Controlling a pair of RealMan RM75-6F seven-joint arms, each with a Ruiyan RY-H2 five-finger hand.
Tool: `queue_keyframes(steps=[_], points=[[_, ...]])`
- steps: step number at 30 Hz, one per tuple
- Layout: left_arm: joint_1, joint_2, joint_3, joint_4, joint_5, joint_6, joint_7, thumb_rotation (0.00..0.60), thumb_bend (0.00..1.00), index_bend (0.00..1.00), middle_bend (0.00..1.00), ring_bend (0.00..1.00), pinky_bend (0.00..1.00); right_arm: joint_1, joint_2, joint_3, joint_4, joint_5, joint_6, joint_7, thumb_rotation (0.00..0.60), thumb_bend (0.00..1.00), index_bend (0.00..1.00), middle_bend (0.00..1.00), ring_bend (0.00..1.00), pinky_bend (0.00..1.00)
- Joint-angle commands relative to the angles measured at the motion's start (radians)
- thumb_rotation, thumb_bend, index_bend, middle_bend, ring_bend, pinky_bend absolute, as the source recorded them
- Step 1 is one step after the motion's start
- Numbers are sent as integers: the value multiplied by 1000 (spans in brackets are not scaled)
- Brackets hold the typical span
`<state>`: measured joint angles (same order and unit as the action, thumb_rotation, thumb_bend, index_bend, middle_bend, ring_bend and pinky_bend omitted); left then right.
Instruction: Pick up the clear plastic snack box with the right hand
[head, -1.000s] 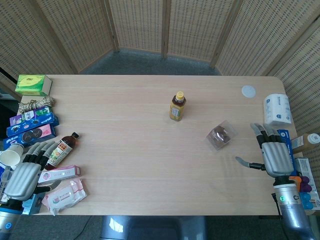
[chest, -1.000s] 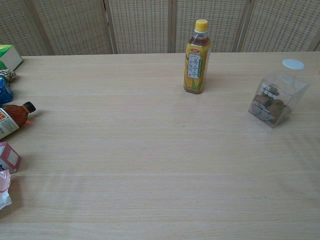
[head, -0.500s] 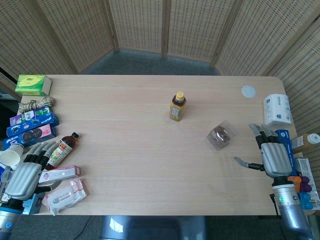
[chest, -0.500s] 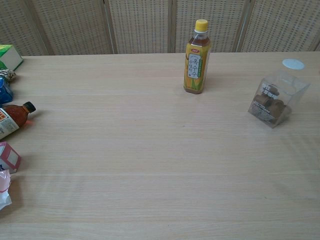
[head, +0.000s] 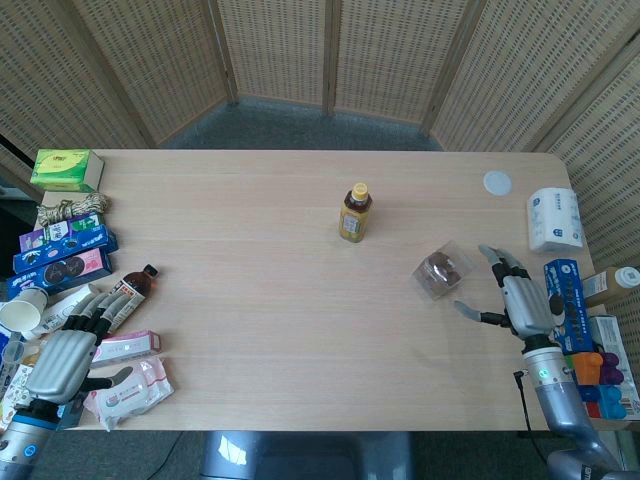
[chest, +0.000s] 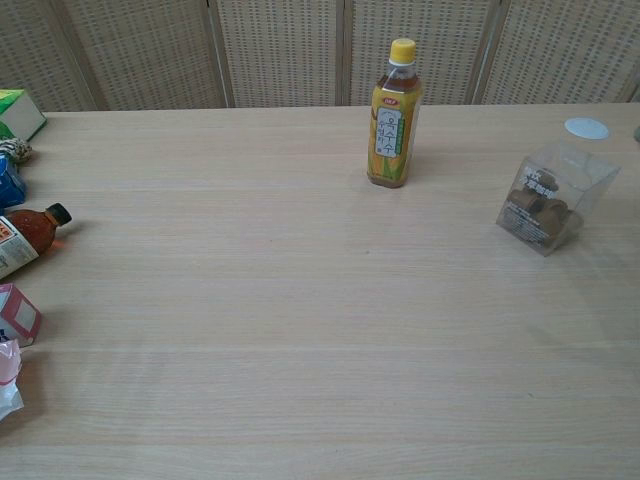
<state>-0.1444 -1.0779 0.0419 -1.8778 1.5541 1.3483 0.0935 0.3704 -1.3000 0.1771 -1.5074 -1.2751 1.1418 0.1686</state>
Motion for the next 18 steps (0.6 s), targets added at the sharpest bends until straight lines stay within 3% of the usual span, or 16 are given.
queue_keyframes(steps=[1,18], points=[[0,-2,0,-1,-4,-1,4,600,228,11,0,0,0,37,-68,17,96,17,-46,39,233,0,0,0,0,0],[2,6,1,-20,-16,2,25,600,228,5,0,0,0,129,-256,36,415,62,-185,78,234,0,0,0,0,0]])
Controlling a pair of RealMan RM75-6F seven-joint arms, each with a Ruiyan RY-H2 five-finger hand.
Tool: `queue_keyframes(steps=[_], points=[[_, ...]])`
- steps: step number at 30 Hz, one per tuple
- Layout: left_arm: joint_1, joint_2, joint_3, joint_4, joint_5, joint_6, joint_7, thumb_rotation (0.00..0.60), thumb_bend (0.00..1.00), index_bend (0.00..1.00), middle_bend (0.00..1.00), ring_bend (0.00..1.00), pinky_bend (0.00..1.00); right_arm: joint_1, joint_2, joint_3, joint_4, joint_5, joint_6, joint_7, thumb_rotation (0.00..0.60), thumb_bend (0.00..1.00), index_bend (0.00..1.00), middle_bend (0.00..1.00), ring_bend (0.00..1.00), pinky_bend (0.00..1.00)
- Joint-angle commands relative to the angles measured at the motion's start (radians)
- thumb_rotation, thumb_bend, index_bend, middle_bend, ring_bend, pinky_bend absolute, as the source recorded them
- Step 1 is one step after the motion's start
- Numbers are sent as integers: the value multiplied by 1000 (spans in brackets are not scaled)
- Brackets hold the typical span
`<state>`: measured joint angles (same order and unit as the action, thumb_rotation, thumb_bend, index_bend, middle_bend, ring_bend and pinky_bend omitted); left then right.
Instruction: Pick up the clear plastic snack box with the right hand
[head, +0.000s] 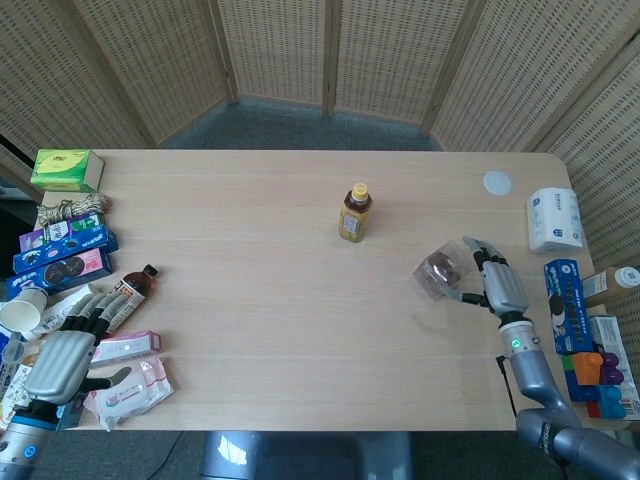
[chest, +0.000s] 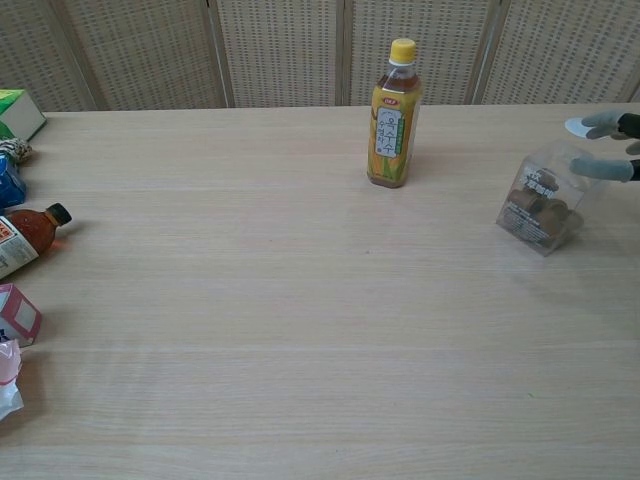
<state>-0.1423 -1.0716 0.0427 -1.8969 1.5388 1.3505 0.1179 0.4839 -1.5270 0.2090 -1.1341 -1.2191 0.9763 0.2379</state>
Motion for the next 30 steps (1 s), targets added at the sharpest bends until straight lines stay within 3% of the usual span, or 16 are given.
queue_keyframes(steps=[1,21,23,26,28,30], points=[[0,0,-1,-1,-2,0,2,600,227,4,0,0,0,18,-35,5,51,6,-23,10,234,0,0,0,0,0],[6,10,2,2,-5,9,-13,600,229,0,0,0,0,80,-177,34,267,47,-115,21,246,0,0,0,0,0],[10,11,4,3,-3,15,-15,600,228,0,0,0,0,86,-195,43,297,51,-116,32,303,0,0,0,0,0],[17,16,8,4,-4,22,-19,600,228,0,0,0,0,92,-212,54,328,53,-118,56,488,1,0,0,0,36],[20,17,9,5,-3,26,-21,600,226,1,0,0,0,95,-221,58,344,55,-123,63,589,3,0,34,14,162],[24,18,10,6,-1,31,-26,600,228,0,0,0,0,97,-230,64,358,59,-129,75,600,7,0,137,84,249]])
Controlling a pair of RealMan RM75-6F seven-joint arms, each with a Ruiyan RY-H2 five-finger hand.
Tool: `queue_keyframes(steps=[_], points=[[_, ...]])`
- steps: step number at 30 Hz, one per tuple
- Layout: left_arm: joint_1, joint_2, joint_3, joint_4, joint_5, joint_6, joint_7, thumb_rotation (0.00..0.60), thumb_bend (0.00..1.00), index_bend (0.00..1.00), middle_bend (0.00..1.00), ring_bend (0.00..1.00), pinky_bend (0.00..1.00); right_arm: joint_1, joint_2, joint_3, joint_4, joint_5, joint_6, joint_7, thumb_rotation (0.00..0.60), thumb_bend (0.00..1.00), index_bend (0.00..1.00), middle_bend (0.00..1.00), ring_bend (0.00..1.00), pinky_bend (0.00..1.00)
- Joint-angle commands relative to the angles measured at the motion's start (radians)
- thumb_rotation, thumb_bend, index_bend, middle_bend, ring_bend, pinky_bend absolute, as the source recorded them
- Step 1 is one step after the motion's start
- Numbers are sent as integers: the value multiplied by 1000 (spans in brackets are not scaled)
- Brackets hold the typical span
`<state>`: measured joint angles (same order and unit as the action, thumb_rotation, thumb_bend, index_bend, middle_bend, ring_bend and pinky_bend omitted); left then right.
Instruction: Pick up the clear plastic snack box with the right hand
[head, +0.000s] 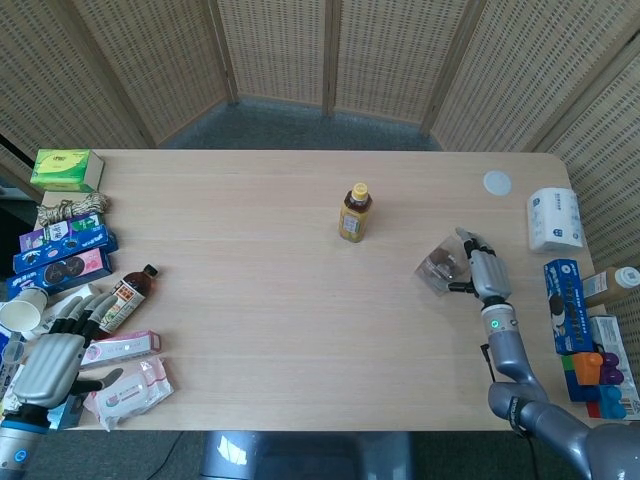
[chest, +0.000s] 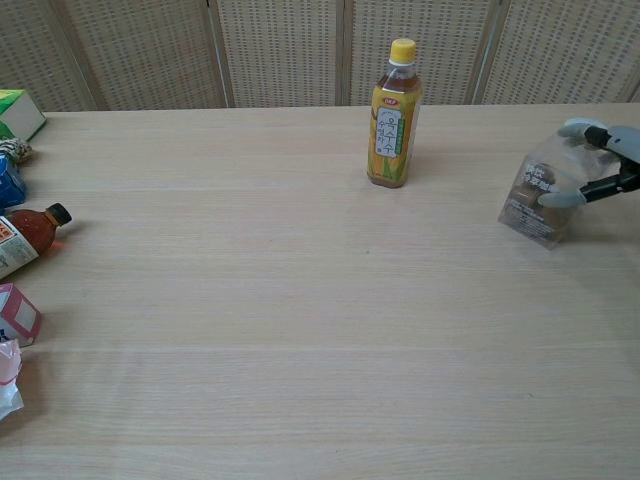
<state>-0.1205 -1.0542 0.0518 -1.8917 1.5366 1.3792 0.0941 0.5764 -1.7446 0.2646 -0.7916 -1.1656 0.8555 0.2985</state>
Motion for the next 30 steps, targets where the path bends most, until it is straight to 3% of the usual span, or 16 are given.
queue_keyframes(steps=[1,4,9,16,30], points=[[3,1,2,2,3,3,-4,600,228,0,0,0,0,6,-17,10,22,6,-11,20,600,12,0,243,179,314],[7,3,3,5,4,7,-10,600,227,0,0,0,0,5,-24,11,31,2,-14,38,600,31,0,414,353,451],[8,3,2,10,3,7,-20,600,226,0,0,0,0,-5,-16,13,12,-16,19,62,600,45,10,519,466,494],[2,-10,-1,14,3,-2,-15,600,226,0,0,0,0,-29,64,27,-133,-43,97,59,600,47,4,521,474,501],[-5,-32,-2,24,5,-14,-13,600,228,0,0,0,0,-28,314,134,-636,-54,229,-65,600,46,0,523,474,502]])
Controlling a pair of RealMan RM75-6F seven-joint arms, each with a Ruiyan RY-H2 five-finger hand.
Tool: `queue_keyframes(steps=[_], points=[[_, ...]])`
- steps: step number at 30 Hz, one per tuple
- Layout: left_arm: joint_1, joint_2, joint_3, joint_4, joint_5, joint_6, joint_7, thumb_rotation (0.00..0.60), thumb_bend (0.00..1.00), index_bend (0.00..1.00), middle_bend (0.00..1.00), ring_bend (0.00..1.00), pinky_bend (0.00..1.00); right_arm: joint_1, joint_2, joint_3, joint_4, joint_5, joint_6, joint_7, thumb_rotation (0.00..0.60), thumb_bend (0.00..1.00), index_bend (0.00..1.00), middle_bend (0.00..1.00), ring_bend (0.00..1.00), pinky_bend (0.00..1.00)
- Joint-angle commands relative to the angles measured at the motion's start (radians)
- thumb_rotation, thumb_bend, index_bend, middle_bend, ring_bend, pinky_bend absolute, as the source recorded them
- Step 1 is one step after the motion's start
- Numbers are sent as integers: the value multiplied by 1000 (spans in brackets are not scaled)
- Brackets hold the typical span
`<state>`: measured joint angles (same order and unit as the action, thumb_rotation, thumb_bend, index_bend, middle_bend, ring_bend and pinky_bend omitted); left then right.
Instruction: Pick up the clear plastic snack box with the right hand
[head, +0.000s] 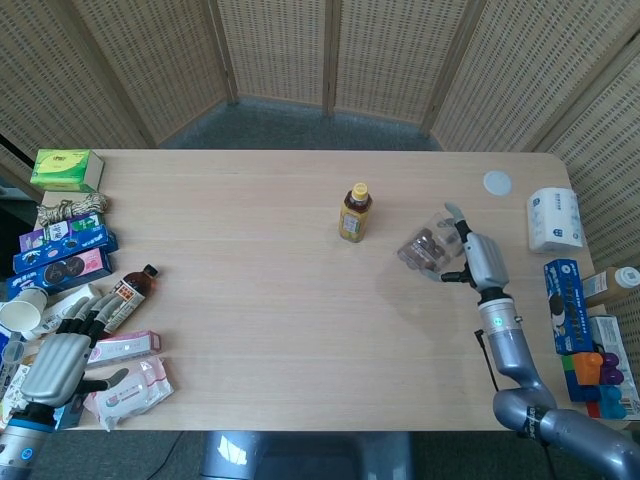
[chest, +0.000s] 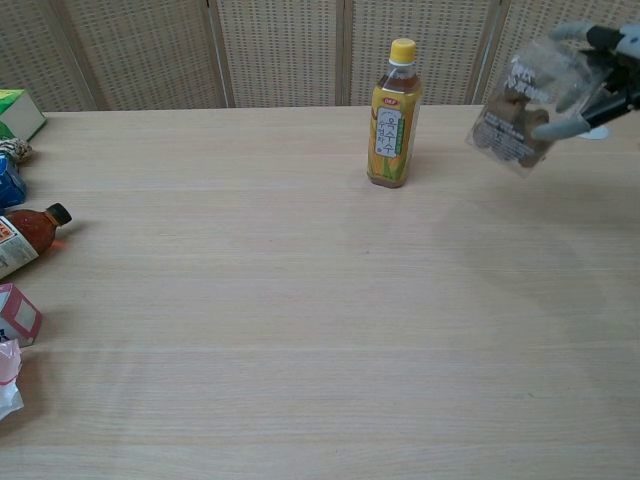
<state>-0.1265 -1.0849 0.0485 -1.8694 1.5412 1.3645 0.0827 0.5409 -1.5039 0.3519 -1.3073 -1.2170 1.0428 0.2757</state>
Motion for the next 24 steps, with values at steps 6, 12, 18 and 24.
queue_keyframes(steps=[6,12,18,24], points=[[11,-6,9,13,-3,6,-14,600,227,0,0,0,0,17,133,95,-265,-17,91,-43,600,43,1,538,473,501],[25,-12,19,22,6,19,-26,600,227,0,0,0,0,16,177,98,-356,-40,118,-51,600,42,2,538,474,501],[37,-3,26,25,23,41,-34,600,227,0,0,0,0,20,197,95,-395,-38,134,-70,600,42,0,538,473,501],[57,2,36,42,28,62,-58,600,227,0,0,0,0,34,200,94,-410,-32,141,-90,600,40,0,538,469,501]])
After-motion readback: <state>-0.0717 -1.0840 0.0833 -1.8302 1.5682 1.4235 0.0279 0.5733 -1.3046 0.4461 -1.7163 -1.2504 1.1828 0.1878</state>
